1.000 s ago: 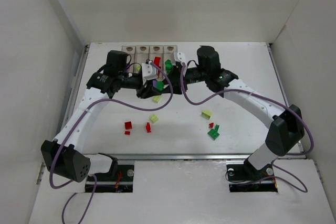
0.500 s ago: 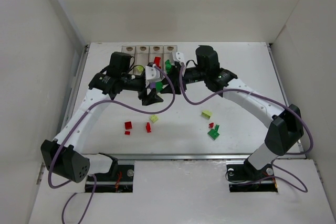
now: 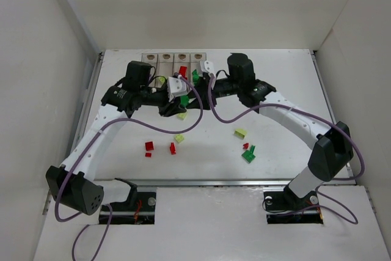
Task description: Sort the legos into containers by color
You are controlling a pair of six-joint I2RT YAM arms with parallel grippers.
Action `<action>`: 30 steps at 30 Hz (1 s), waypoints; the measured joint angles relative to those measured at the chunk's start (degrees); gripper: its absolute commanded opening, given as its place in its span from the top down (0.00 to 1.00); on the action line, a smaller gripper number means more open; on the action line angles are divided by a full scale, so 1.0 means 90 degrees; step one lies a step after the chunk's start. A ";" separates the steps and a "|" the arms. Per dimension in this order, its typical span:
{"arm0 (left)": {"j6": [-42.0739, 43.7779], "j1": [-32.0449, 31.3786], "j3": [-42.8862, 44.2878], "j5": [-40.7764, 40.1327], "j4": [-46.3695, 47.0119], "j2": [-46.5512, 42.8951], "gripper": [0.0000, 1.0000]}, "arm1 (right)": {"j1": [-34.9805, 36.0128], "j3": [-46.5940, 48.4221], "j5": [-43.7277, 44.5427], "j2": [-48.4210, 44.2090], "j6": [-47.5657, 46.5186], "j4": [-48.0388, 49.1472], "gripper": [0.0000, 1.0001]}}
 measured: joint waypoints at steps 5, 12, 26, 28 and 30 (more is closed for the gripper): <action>-0.0056 -0.0012 -0.0155 -0.0274 0.0374 -0.0029 1.00 | -0.0228 0.0007 0.0000 0.0092 0.0194 0.0051 1.00; -0.0415 0.0440 -0.1061 -0.1426 0.0425 -0.0160 1.00 | -0.1474 0.0678 0.0690 0.1044 0.0877 0.0034 1.00; -0.2674 0.1513 -0.1018 -0.3779 0.2310 0.0942 1.00 | -0.1426 0.3235 0.3164 0.4165 0.2582 0.0032 0.42; -0.2851 0.1625 -0.0906 -0.3927 0.2499 0.1166 1.00 | -0.1423 0.3330 0.3514 0.4388 0.2705 -0.0039 0.30; -0.2951 0.1695 -0.0743 -0.3990 0.2674 0.1438 1.00 | -0.1426 0.3521 0.3713 0.4583 0.2781 -0.0119 0.03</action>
